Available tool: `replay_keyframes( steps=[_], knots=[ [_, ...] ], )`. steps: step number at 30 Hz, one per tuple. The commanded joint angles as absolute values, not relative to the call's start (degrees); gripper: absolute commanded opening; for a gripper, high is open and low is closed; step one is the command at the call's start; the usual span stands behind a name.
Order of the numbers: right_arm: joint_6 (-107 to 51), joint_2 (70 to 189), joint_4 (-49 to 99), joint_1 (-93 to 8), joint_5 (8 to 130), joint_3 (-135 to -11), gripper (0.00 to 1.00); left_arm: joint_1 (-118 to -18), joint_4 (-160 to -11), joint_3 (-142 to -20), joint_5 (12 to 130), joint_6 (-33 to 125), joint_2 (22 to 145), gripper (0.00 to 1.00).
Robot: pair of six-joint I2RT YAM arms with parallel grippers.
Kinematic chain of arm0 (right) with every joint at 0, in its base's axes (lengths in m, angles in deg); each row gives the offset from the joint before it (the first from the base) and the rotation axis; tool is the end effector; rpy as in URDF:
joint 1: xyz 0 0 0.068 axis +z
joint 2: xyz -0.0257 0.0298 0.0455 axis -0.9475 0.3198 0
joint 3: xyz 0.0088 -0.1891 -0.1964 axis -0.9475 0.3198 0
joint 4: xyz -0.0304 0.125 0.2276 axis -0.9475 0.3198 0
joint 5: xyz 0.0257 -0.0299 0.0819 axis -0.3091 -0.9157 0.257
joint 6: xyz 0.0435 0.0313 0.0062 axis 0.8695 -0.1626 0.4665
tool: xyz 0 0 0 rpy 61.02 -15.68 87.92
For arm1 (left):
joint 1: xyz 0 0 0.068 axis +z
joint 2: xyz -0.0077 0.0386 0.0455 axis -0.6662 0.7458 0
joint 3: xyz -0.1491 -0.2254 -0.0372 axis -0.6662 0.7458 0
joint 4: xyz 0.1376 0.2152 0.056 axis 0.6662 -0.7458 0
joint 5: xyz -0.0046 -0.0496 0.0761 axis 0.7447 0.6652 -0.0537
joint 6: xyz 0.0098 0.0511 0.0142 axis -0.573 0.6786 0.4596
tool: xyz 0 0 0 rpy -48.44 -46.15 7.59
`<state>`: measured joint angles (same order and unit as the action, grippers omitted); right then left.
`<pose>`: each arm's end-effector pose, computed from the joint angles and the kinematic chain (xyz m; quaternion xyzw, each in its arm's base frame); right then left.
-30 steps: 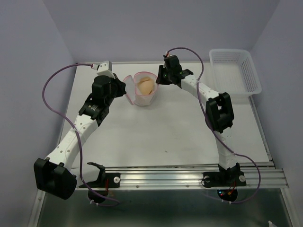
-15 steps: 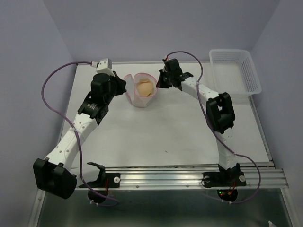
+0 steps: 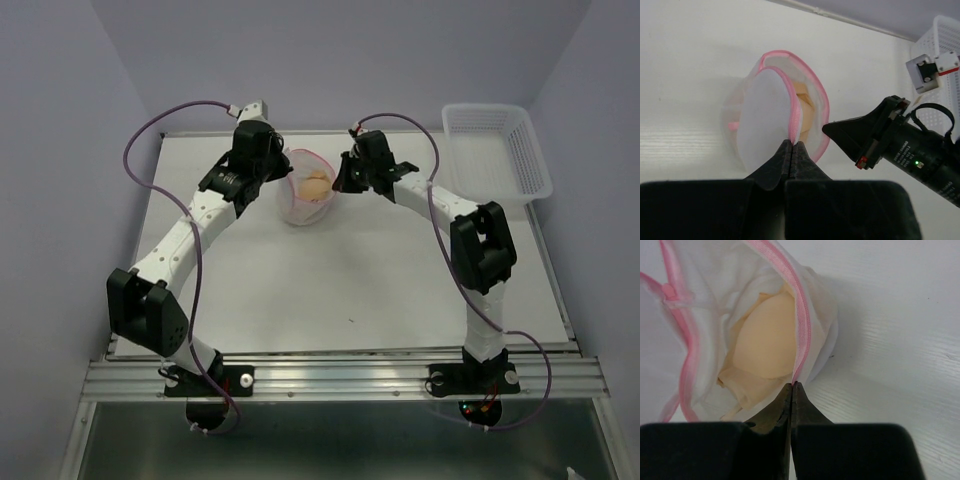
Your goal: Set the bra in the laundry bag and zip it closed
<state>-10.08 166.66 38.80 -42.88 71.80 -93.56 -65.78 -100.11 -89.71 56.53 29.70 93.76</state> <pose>0.4214 0.2359 0.2421 -0.0716 0.8883 0.2735 0.3618 0.3247 -0.1405 0.3828 -0.0598 0.8023 -0.2217 0.5509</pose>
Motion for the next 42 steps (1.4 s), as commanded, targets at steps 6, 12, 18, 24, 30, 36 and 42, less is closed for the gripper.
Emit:
replay_keyframes(
  steps=[6, 12, 18, 24, 30, 36, 42],
  knots=[
    [-13.58, 159.79, 34.78, -39.28, 63.00, -90.81, 0.01, -68.22, -106.84, -98.95, 50.65, 28.57, 95.03, 0.00],
    [-17.10, 156.89, 33.47, -38.65, 59.20, -87.74, 0.01, -68.93, -120.55, -110.72, 40.37, 31.03, 99.51, 0.00],
    [-17.63, 156.36, 26.53, -38.13, 65.88, -83.87, 0.01, -70.07, -121.96, -115.04, 45.02, 34.20, 104.17, 0.00],
    [-17.89, 156.98, 25.11, -38.13, 66.32, -82.54, 0.01, -71.74, -126.35, -119.79, 42.39, 35.16, 110.76, 0.00],
    [-18.07, 157.50, 21.34, -38.13, 70.53, -82.02, 0.01, -72.80, -125.67, -122.60, 44.56, 35.60, 114.98, 0.10],
    [-18.16, 157.42, 20.81, -38.13, 72.56, -81.05, 0.01, -73.50, -124.77, -126.11, 47.13, 34.90, 118.67, 0.10],
    [-18.25, 156.27, 18.62, -38.13, 75.11, -77.46, 0.01, -73.33, -119.79, -127.53, 45.37, 32.71, 118.77, 0.17]
  ],
)
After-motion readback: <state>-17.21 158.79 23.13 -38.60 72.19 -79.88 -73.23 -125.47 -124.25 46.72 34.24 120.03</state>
